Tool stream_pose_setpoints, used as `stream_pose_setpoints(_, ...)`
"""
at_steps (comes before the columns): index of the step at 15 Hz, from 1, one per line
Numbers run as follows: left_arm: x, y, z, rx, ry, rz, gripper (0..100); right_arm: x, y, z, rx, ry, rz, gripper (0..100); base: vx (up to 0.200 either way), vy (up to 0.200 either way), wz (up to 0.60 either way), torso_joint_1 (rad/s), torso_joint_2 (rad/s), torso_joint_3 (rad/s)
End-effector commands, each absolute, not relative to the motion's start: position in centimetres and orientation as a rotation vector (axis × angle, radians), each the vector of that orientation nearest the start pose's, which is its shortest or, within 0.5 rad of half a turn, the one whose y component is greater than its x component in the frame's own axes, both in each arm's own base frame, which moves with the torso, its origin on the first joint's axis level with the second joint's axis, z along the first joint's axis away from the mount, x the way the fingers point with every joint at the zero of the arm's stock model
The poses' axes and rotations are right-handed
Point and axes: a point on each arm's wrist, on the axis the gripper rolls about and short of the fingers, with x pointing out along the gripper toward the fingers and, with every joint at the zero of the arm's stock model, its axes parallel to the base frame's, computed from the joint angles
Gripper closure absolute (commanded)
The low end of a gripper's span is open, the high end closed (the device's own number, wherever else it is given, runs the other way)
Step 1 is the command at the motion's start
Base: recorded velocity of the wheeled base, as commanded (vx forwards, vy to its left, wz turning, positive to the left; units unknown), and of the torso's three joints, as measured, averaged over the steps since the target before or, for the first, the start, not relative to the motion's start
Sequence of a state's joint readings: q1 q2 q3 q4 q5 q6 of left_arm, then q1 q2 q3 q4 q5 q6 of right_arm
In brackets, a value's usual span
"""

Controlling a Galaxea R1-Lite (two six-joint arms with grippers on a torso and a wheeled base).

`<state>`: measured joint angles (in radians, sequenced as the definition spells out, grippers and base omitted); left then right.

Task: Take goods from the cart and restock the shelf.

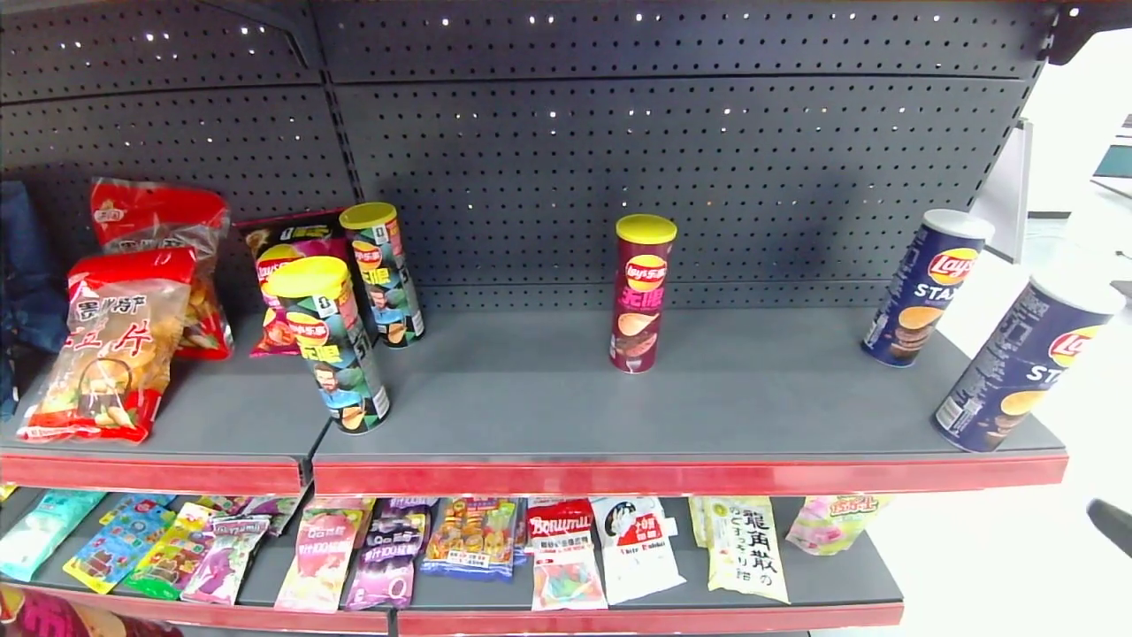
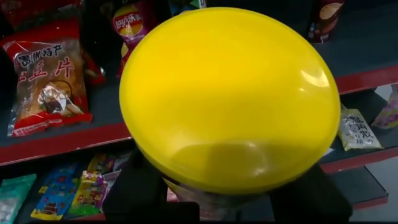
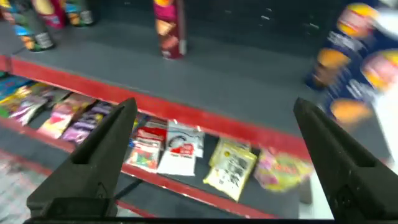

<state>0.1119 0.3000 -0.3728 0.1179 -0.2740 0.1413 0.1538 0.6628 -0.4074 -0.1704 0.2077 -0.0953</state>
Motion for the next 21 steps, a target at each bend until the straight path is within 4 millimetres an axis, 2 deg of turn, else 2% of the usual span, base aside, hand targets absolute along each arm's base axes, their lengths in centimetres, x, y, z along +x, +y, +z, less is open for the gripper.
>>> stream_pose_setpoints(1, -1.6, -0.8, 17.2, 0.131, 0.032, -0.167, 100, 17.4, 6.3, 21.2, -0.123, 0.161, 0.564, 0, 0.000, 0.000, 0.00, 0.000, 0.00, 0.000)
stream_pose_setpoints(4, -1.7, -0.8, 17.1, 0.132, 0.028, -0.167, 100, 22.4, 9.2, 20.8, -0.131, 0.200, 0.615, 0, 0.000, 0.000, 0.00, 0.000, 0.00, 0.000)
stream_pose_setpoints(5, -1.7, -0.8, 17.1, 0.132, 0.026, -0.165, 100, 23.3, 9.8, 20.8, -0.132, 0.198, 0.623, 0, 0.000, 0.000, 0.00, 0.000, 0.00, 0.000)
stream_pose_setpoints(6, -1.7, -0.8, 17.1, 0.132, 0.025, -0.162, 100, 25.4, 10.9, 20.6, -0.131, 0.189, 0.631, 0, 0.000, 0.000, 0.00, 0.000, 0.00, 0.000)
stream_pose_setpoints(8, -1.7, -0.8, 17.2, 0.133, 0.022, -0.162, 100, 27.7, 11.9, 19.9, -0.131, 0.200, 0.630, 0, 0.000, 0.000, 0.00, 0.000, 0.00, 0.000)
stream_pose_setpoints(13, -1.6, -0.8, 17.0, 0.130, 0.036, -0.162, 100, 30.9, 14.5, 19.2, -0.133, 0.202, 0.642, 0, 0.000, 0.000, 0.00, 0.000, 0.00, 0.000)
stream_pose_setpoints(16, -1.6, -0.8, 16.9, 0.130, 0.039, -0.163, 100, 32.6, 16.4, 18.0, -0.124, 0.224, 0.651, 0, 0.000, 0.000, 0.00, 0.000, 0.00, 0.000)
stream_pose_setpoints(21, -1.5, -0.8, 16.9, 0.129, 0.043, -0.163, 100, 34.8, 17.5, 17.1, -0.102, 0.234, 0.591, 0, 0.000, 0.000, 0.00, 0.000, 0.00, 0.000)
